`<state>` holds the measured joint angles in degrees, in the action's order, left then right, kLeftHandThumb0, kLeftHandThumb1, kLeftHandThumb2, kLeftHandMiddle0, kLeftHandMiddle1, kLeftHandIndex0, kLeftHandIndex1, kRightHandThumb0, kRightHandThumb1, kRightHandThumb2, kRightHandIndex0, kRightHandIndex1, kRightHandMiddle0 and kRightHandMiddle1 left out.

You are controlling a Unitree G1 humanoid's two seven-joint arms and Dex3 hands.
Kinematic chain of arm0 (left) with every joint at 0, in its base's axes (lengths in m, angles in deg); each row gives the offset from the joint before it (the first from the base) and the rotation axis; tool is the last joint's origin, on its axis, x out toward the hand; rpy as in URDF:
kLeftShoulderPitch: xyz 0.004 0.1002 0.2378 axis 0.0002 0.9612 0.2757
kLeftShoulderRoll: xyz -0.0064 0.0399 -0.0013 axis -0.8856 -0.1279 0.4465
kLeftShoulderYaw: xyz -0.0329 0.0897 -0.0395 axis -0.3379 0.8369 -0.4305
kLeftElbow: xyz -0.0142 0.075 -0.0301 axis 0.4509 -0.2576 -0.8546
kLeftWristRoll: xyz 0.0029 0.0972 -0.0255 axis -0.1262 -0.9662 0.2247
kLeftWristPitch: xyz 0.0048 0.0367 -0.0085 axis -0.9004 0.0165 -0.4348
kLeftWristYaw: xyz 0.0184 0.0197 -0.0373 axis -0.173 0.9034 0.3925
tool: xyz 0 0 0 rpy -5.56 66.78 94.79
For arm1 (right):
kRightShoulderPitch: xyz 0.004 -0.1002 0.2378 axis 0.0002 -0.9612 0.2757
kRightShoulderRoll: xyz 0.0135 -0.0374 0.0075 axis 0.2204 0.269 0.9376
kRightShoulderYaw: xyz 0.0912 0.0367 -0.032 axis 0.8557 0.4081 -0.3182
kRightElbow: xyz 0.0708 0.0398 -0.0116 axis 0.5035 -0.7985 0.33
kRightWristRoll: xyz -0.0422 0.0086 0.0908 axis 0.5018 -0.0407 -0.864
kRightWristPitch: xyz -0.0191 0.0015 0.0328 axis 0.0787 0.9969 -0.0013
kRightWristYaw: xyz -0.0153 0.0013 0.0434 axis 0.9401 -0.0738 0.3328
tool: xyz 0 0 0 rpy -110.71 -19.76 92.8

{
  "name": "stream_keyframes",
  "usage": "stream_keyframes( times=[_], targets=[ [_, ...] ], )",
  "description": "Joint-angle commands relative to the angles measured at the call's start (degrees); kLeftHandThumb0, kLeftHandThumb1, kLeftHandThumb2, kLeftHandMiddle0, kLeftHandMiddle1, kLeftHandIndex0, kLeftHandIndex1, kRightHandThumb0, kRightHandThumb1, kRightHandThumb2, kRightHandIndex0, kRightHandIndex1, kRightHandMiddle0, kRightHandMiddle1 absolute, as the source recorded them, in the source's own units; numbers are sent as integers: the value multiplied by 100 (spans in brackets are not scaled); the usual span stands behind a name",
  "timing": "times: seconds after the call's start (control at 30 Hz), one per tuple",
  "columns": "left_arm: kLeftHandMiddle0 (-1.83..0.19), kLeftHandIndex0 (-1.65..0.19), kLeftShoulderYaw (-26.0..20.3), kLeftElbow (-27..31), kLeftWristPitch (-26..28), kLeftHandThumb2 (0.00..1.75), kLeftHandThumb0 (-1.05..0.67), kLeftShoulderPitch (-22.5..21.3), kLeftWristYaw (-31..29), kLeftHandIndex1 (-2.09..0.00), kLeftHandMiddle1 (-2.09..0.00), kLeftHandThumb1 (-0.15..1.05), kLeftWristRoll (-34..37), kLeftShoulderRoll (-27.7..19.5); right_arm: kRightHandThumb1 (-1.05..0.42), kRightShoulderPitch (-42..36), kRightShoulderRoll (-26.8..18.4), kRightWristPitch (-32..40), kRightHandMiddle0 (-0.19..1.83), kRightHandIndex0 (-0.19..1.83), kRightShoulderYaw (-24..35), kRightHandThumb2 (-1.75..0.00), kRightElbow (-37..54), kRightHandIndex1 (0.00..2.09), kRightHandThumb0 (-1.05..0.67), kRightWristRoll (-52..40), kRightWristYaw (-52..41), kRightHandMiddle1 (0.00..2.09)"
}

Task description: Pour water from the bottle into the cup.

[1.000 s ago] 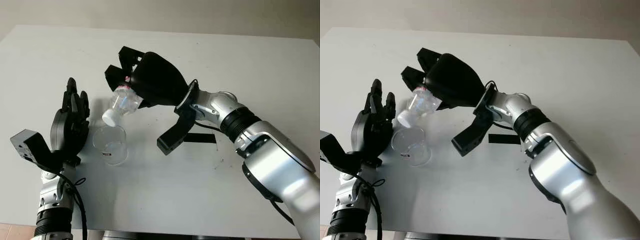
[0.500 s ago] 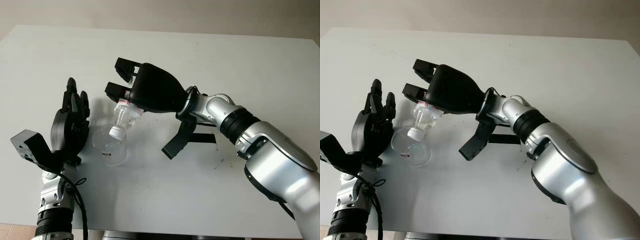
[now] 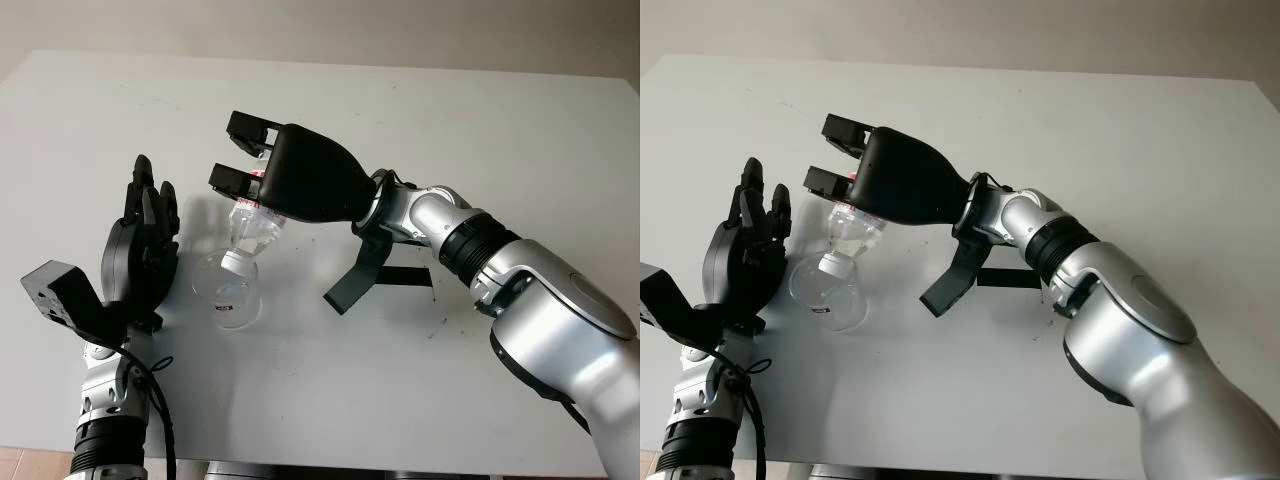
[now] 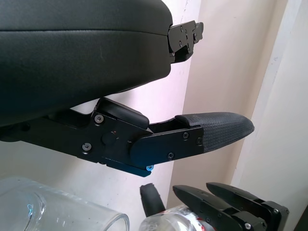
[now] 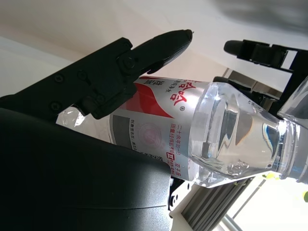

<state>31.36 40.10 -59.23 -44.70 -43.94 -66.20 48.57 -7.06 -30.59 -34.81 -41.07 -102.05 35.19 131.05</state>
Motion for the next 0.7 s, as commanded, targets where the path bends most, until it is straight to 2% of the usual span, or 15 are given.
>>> stream_keyframes(
  times=[0.0,0.17,0.37,0.43,0.47,0.5,0.63,0.67],
  targets=[
    [19,19,3,-59,-18,59,-84,179,-9,0,-2,105,-8,89,-105,154,19,72,83,121,27,-20,34,209,-34,-56,145,209],
    [19,19,13,-77,-26,59,-84,184,-1,0,-3,105,-15,108,-104,79,82,-515,84,120,335,-21,-61,209,-33,-690,-123,209],
    [19,19,27,-24,4,60,-84,204,35,0,-2,105,-31,138,-102,-343,194,-1474,88,118,1412,-19,-117,209,-23,-2540,-1652,209],
    [19,19,23,-4,18,60,-83,213,53,0,-3,105,-33,139,-82,-495,186,-1603,86,124,1722,-60,-38,209,-15,-3022,-2168,209],
    [19,19,22,-1,16,60,-83,214,58,0,-3,105,-34,139,-74,-634,235,-1662,87,128,2021,-76,10,209,-14,-3541,-2709,209],
    [19,19,20,3,17,60,-83,215,59,0,-4,105,-32,136,-74,-738,271,-1678,87,132,2236,-78,77,209,-11,-3914,-3133,209],
    [19,19,-7,19,46,60,-83,242,19,0,-3,105,25,123,-82,-1218,404,-1430,80,131,3093,-66,614,209,-10,-5420,-4827,209],
    [19,19,-9,26,42,60,-83,257,12,0,-3,105,35,132,-88,-1405,405,-1252,76,125,3315,-55,856,209,-10,-5772,-5159,209]
  ],
)
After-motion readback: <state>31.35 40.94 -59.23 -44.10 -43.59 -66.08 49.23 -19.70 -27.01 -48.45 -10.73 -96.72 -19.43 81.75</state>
